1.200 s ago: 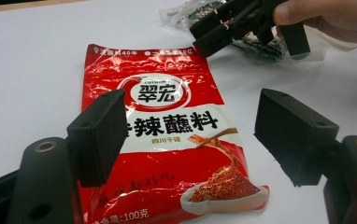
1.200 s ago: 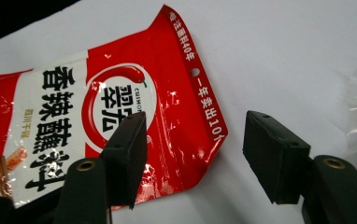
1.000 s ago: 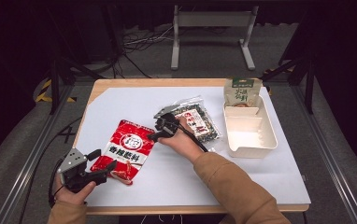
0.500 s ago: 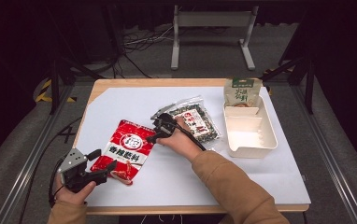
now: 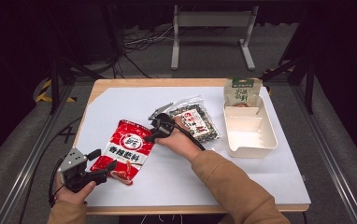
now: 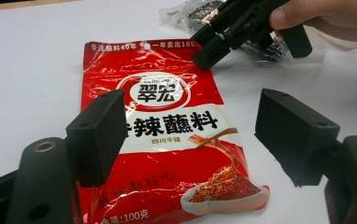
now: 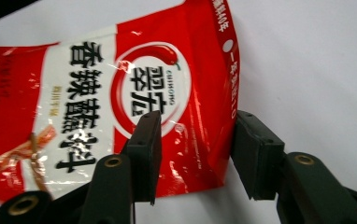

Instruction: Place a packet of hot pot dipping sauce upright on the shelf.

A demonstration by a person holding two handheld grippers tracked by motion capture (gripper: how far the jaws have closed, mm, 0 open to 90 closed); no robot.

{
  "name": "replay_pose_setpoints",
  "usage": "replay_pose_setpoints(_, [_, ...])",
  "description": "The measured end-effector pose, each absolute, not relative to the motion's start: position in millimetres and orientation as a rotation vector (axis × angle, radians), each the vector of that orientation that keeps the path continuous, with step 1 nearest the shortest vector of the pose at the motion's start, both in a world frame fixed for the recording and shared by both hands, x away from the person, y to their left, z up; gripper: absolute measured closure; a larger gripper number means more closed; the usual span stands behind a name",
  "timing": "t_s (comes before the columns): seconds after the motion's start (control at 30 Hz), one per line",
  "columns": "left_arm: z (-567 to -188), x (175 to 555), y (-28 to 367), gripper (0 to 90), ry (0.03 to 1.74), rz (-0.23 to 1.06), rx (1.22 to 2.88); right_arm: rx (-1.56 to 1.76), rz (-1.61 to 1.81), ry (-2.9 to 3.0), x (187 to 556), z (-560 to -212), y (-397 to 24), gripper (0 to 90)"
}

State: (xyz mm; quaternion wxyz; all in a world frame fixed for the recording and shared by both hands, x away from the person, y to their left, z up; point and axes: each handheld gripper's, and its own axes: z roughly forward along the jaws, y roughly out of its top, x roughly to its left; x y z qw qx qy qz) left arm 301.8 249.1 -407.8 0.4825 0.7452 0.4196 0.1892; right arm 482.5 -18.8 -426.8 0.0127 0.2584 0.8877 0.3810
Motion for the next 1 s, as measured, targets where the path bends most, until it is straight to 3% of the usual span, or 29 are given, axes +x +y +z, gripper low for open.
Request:
replay_pose_setpoints(0.57, [-407.7, 302.2, 249.5, 25.4, 1.021, 0.46, 1.816, 0.638, 1.132, 2.881, 476.2, -432.4, -2.2, 61.2])
replay_pose_setpoints(0.77, [-407.7, 302.3, 249.6, 25.3, 1.018, 0.462, 1.817, 0.667, 1.04, 2.877, 480.1, -433.5, 0.0, 73.6])
replay_pose_setpoints(1.0, [-408.0, 302.3, 249.3, 25.4, 1.022, 0.457, 1.814, 0.676, 1.005, 2.895, 485.5, -434.1, 1.9, 80.6])
